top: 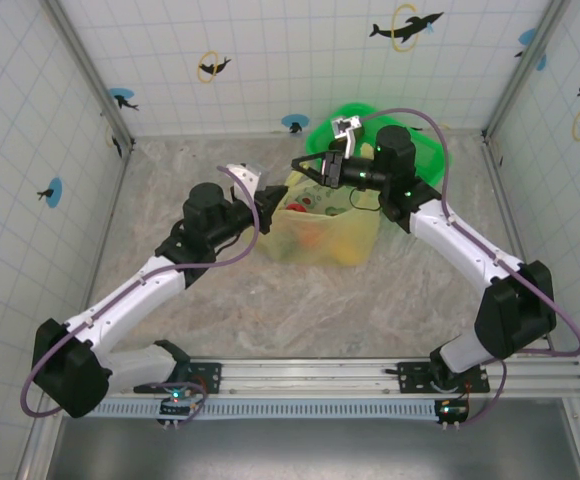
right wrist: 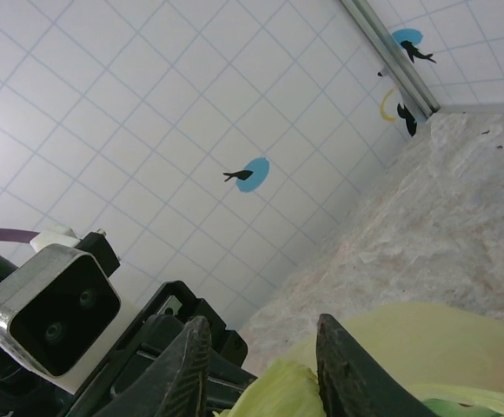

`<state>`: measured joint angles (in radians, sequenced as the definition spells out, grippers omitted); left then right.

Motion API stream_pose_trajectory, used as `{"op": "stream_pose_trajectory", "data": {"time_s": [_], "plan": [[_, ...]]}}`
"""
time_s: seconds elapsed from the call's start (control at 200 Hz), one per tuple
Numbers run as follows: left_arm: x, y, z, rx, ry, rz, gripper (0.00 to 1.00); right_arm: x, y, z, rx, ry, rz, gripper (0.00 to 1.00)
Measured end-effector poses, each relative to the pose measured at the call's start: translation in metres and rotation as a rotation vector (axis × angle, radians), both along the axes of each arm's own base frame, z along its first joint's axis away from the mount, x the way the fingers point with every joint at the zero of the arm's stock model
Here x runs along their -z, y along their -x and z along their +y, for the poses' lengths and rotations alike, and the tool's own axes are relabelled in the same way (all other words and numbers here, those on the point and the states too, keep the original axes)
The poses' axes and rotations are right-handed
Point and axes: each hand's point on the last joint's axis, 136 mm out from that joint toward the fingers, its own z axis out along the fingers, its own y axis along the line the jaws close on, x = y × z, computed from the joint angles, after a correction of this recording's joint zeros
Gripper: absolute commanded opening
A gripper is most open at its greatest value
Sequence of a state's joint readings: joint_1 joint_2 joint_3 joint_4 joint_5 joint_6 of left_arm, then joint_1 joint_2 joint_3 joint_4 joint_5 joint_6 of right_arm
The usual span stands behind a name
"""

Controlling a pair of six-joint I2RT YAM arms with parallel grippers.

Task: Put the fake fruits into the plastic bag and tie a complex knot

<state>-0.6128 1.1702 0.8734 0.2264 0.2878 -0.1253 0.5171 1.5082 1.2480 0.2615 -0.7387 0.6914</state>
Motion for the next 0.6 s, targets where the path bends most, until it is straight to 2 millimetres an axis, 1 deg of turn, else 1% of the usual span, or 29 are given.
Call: {"op": "stream_pose_trajectory", "data": {"time_s": [0.105,0.225,0.255,0.305,0.385,0.435,0.475,0.515,0.6], "plan": [[-0.003,0.0,0.0,-0.001,0.006,-0.004,0.03,0.0,0.0,0.0,0.0,0.0,0.001,0.32],[-0.009,-0.001,-0.001,-0.001,0.015,-0.01,0.03,0.0,0.0,0.0,0.001,0.0,0.004,0.32],[-0.009,-0.001,-0.001,-0.001,0.016,-0.011,0.03,0.0,0.0,0.0,0.001,0.0,0.005,0.28],[-0.011,-0.002,-0.001,-0.001,0.019,-0.014,0.03,0.0,0.0,0.0,0.001,-0.001,0.004,0.18],[-0.012,-0.003,-0.002,-0.001,0.02,-0.015,0.03,0.001,-0.001,0.0,0.006,-0.003,0.019,0.01],[-0.012,-0.004,-0.003,-0.001,0.019,-0.014,0.03,0.002,-0.002,0.0,0.01,0.0,0.019,0.0],[-0.011,-0.004,-0.003,0.0,0.017,-0.012,0.07,0.003,-0.003,0.0,0.013,0.002,0.024,0.0],[-0.01,-0.004,-0.004,0.004,0.017,-0.01,0.14,0.003,-0.004,0.0,0.017,0.005,0.027,0.0],[-0.01,-0.002,-0.003,0.011,0.011,-0.013,0.36,0.001,-0.007,0.001,0.022,0.013,0.033,0.0]]}}
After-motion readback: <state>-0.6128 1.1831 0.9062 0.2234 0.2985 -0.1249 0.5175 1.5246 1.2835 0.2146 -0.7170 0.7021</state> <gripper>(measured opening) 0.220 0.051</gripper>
